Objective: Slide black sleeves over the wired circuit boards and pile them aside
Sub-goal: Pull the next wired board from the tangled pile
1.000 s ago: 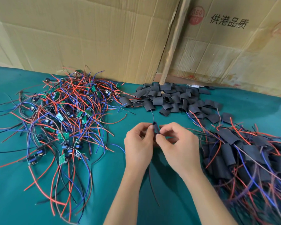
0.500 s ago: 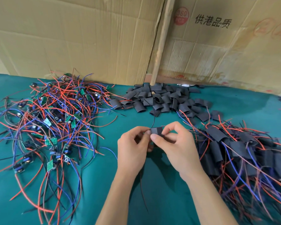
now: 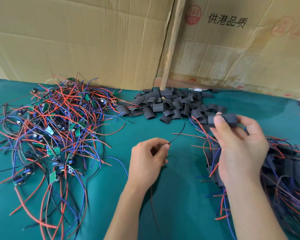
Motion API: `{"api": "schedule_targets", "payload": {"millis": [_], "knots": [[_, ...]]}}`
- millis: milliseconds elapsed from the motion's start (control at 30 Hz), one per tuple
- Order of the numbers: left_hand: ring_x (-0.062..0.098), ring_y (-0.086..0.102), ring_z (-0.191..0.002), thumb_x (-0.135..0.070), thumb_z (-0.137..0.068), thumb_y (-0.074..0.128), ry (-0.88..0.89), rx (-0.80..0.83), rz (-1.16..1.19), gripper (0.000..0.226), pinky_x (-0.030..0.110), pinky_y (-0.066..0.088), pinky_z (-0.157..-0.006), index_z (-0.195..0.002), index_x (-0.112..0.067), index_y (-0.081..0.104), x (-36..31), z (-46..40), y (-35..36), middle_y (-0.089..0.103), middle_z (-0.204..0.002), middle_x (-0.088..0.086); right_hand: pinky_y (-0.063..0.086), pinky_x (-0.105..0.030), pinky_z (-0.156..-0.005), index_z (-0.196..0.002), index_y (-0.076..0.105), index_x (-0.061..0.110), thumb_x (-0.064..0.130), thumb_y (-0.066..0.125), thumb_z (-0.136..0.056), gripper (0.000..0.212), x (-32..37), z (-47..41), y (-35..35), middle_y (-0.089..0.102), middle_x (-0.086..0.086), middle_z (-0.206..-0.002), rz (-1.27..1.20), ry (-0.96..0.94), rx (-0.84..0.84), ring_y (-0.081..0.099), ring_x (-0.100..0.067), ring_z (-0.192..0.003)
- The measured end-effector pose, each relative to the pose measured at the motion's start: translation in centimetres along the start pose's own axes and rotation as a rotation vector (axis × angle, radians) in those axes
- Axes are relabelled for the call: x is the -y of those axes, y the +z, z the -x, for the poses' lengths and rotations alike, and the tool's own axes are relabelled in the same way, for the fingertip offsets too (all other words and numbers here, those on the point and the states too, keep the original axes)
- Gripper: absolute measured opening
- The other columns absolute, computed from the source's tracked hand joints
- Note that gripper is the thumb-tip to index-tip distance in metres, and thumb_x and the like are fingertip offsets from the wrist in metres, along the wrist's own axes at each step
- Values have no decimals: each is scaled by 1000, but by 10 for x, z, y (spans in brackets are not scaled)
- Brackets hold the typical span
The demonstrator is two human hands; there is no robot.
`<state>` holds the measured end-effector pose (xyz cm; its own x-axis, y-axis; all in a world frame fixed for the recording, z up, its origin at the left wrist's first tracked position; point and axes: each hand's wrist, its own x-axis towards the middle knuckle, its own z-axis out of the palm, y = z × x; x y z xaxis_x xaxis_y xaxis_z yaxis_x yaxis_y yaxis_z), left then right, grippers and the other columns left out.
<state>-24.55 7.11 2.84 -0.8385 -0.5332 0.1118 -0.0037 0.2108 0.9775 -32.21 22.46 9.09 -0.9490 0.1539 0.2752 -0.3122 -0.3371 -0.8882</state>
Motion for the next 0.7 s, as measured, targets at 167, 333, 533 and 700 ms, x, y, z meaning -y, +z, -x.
{"api": "schedule_targets", "payload": {"millis": [167, 333, 533, 700], "knots": [[13, 68, -54, -11, -93, 69, 27, 13, -44, 19, 31, 59, -64, -82, -24, 74, -1, 1, 0, 68, -67, 0, 60, -32, -81, -94, 65, 20, 7, 86, -78, 29, 0, 9, 7, 80, -2, -96, 128, -204, 114, 78, -23, -88], [13, 67, -53, -12, -93, 69, 36, -4, -45, 18, 35, 59, -65, -81, -23, 74, -1, 2, 1, 68, -66, 3, 60, -41, -83, -94, 65, 32, 22, 90, -75, 33, -5, 21, 15, 79, 3, -94, 352, -320, 244, 77, -19, -89], [11, 68, -53, -14, -94, 67, 25, -33, -53, 19, 35, 59, -65, -78, -24, 72, -1, 1, 1, 66, -64, 4, 61, -47, -84, -99, 65, 37, 25, 89, -79, 34, 2, 24, 13, 79, 3, -99, 307, -419, 209, 77, -21, -94], [11, 67, -52, -15, -94, 68, 27, -38, -59, 19, 35, 59, -65, -78, -25, 72, 0, 1, 1, 67, -63, 2, 60, -40, -87, -104, 65, 36, 27, 87, -82, 32, -8, 30, 20, 75, 18, -102, 450, -503, 261, 75, -12, -98]]}}
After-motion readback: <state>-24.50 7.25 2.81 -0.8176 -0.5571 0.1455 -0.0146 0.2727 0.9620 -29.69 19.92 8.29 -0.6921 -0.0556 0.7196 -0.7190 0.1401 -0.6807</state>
